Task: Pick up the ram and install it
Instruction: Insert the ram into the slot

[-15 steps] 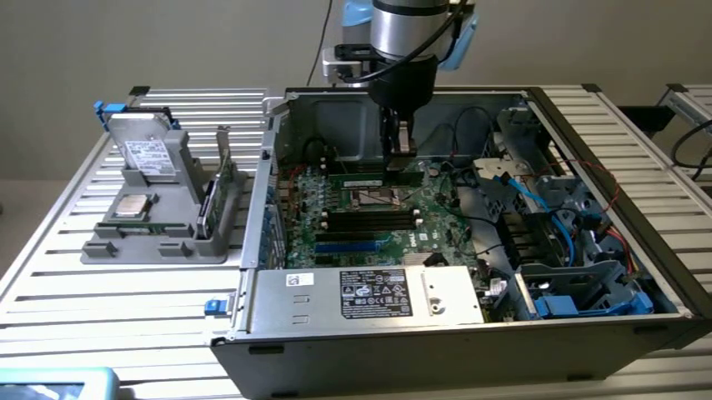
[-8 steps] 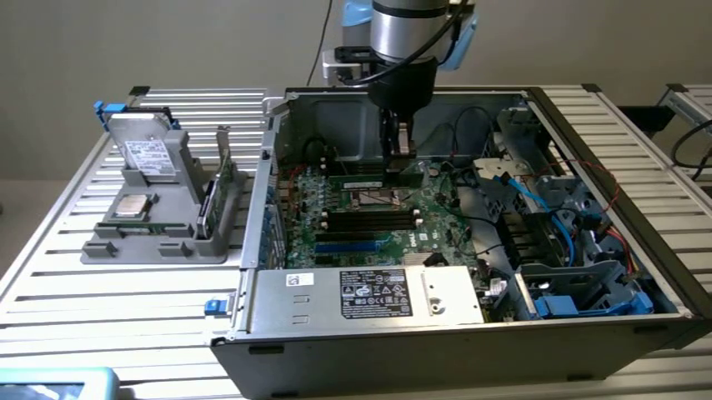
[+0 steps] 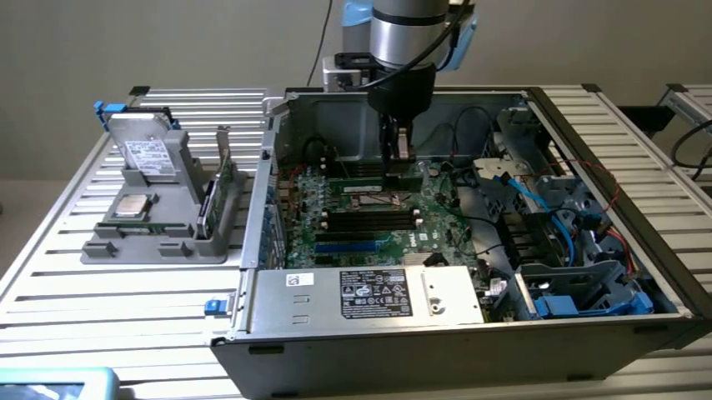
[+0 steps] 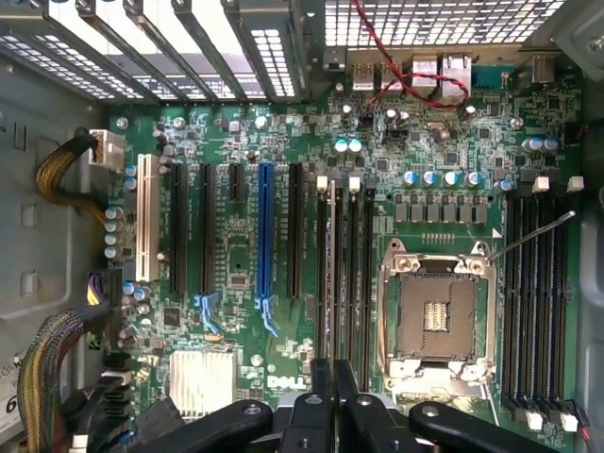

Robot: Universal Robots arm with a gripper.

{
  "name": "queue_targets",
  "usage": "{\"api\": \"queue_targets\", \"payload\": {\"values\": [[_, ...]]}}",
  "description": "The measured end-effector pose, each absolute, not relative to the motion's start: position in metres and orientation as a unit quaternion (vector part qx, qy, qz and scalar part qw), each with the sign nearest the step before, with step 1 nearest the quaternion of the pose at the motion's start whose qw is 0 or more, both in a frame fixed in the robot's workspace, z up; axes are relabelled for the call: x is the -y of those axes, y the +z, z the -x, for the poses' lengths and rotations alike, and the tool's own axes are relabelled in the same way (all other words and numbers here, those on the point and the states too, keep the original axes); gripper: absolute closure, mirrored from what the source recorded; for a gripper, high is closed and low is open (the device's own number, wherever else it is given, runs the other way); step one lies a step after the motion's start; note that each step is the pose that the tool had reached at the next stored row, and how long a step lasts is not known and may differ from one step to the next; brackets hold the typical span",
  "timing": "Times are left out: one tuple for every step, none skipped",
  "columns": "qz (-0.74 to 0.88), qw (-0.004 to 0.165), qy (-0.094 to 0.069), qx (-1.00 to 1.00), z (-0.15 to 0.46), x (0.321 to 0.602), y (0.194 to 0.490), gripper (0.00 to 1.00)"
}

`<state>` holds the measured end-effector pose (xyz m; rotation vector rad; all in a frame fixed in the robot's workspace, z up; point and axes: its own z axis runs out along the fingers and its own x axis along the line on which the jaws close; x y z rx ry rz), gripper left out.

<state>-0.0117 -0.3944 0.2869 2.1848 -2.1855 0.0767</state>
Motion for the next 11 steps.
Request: {"api": "queue_targets", "payload": {"values": [[-0.707, 0.025, 0.025, 0.707, 0.012, 0.394, 0.286, 0.88], [-0.707, 0.025, 0.025, 0.707, 0.012, 0.394, 0.284, 0.88], [-0.706, 0.025, 0.025, 0.707, 0.012, 0.394, 0.283, 0.88], [-0.706, 0.025, 0.025, 0.707, 0.012, 0.394, 0.282, 0.88], [-0.706, 0.025, 0.025, 0.707, 0.012, 0.394, 0.280, 0.88], [-0.706, 0.025, 0.025, 0.708, 0.012, 0.394, 0.279, 0.88], [-0.704, 0.025, 0.025, 0.709, 0.012, 0.394, 0.278, 0.88], [-0.703, 0.025, 0.025, 0.711, 0.012, 0.394, 0.277, 0.88], [-0.700, 0.025, 0.024, 0.713, 0.012, 0.394, 0.276, 0.88], [-0.698, 0.026, 0.024, 0.715, 0.012, 0.394, 0.275, 0.88], [-0.696, 0.026, 0.024, 0.717, 0.012, 0.394, 0.275, 0.88]]}}
